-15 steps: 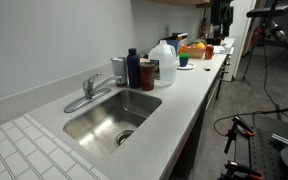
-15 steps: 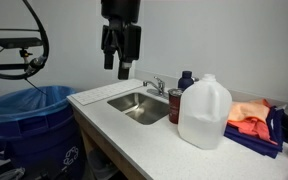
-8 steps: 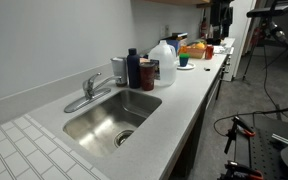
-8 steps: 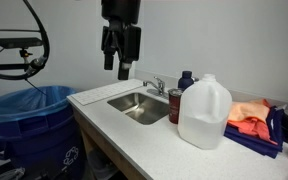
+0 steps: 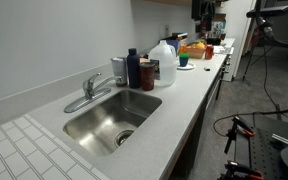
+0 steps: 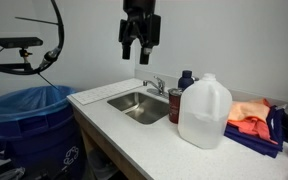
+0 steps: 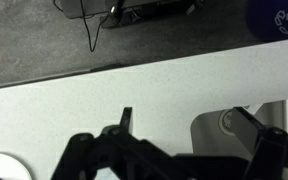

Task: Turn the faucet anticlockwise and then push down the handle

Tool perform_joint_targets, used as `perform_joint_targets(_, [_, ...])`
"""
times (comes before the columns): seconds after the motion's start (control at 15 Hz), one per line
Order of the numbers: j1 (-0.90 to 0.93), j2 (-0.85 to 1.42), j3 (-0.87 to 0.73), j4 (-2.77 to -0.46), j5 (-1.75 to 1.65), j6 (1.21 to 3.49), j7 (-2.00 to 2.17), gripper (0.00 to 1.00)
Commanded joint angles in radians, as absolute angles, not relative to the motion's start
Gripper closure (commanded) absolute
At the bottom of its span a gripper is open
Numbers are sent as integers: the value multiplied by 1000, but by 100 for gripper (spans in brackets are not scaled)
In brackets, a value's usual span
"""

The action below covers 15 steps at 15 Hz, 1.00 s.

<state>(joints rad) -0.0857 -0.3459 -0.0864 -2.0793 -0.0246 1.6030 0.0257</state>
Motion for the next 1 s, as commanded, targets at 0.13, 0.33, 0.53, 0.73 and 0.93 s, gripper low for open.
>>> perform_joint_targets(0.13, [-69,-94,-53,-1767,-39,1498,36,0])
perform_joint_targets(0.33, [-71,-115,-53,-1813,-31,1537,28,0])
perform_joint_targets(0.53, [-65,-65,-47,-1750,-30,1505,27,0])
perform_joint_targets(0.73, [-65,-60,-47,-1742,-30,1501,27,0])
perform_joint_targets(0.93, [-65,-61,-47,-1742,-30,1500,27,0])
